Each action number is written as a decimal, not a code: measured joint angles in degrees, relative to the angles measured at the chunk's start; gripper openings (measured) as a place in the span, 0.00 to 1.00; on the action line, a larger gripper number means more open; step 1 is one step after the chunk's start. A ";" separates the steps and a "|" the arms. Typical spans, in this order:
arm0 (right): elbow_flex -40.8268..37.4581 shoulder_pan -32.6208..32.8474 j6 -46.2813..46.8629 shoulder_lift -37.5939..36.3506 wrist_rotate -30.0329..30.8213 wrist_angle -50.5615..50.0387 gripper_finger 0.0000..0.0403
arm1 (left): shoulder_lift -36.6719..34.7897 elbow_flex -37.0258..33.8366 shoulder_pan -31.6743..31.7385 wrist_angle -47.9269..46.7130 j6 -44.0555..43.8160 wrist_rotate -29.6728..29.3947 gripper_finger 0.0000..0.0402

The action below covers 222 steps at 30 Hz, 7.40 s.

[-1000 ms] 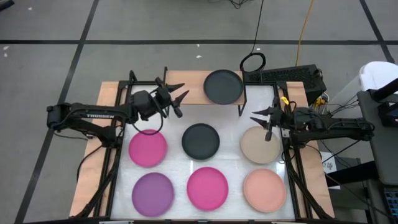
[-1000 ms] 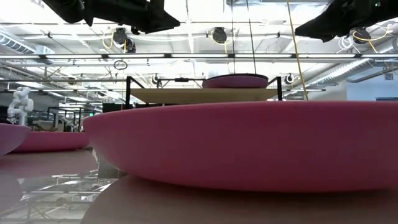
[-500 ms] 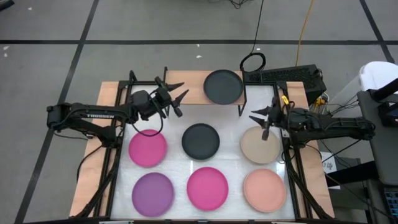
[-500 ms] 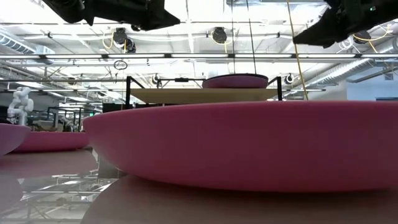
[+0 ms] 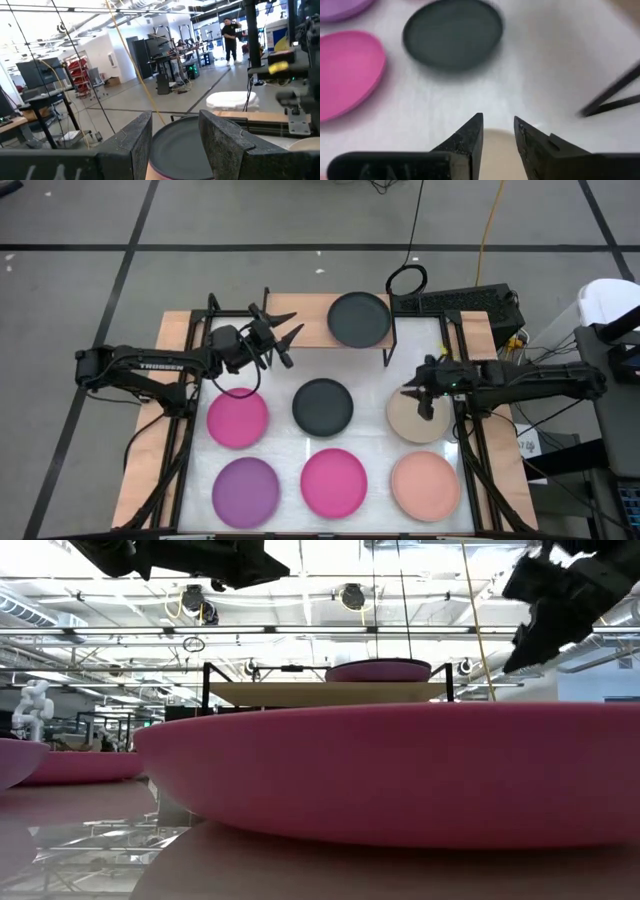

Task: Place and stack plates onto a shelf
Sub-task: Stack the dark white plate on top of the black plate on the shelf, then stack the black plate on top of the dark white plate on the shelf

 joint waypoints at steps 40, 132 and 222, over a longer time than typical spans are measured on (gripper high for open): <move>-1.42 21.58 25.59 33.11 8.12 10.97 0.23 | 0.00 0.02 -6.83 -0.80 -0.32 -0.02 0.42; 27.98 -14.95 -31.78 39.41 10.65 19.19 0.00 | 0.02 0.04 -7.49 -0.29 -0.04 -0.07 0.42; 1.01 15.19 -19.85 5.92 24.53 34.07 0.39 | 33.05 17.57 -22.50 -58.63 6.12 9.97 0.38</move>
